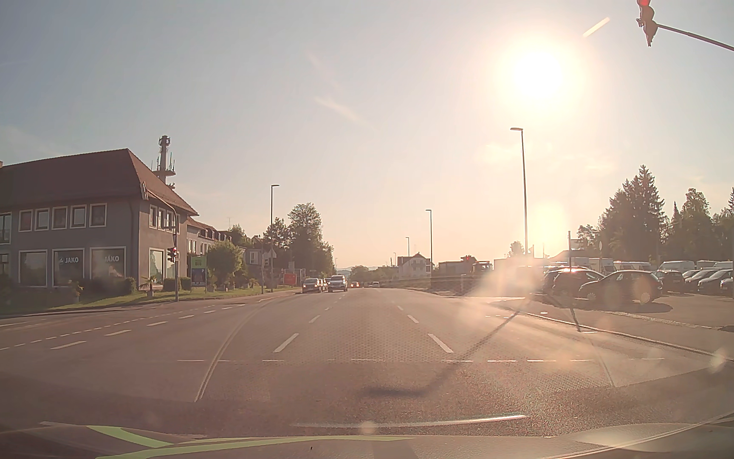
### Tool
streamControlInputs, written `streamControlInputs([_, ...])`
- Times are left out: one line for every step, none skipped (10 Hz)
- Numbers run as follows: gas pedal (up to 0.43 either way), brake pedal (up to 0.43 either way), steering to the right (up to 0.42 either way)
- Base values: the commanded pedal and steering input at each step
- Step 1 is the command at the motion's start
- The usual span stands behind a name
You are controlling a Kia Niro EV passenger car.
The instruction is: Follow the waypoints while adhering to traffic rules and regulations
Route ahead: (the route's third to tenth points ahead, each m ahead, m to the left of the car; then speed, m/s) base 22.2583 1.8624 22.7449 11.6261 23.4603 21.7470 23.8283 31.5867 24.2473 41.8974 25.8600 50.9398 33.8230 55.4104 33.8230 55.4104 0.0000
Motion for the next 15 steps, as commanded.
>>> streamControlInputs([0.000,0.323,0.000])
streamControlInputs([0.000,0.323,0.000])
streamControlInputs([0.000,0.323,0.000])
streamControlInputs([0.000,0.323,0.000])
streamControlInputs([0.000,0.323,0.000])
streamControlInputs([0.000,0.317,0.000])
streamControlInputs([0.000,0.323,0.000])
streamControlInputs([0.000,0.323,0.000])
streamControlInputs([0.000,0.323,0.000])
streamControlInputs([0.000,0.323,0.000])
streamControlInputs([0.000,0.323,0.000])
streamControlInputs([0.000,0.323,0.000])
streamControlInputs([0.000,0.317,0.000])
streamControlInputs([0.000,0.323,0.000])
streamControlInputs([0.000,0.323,0.000])
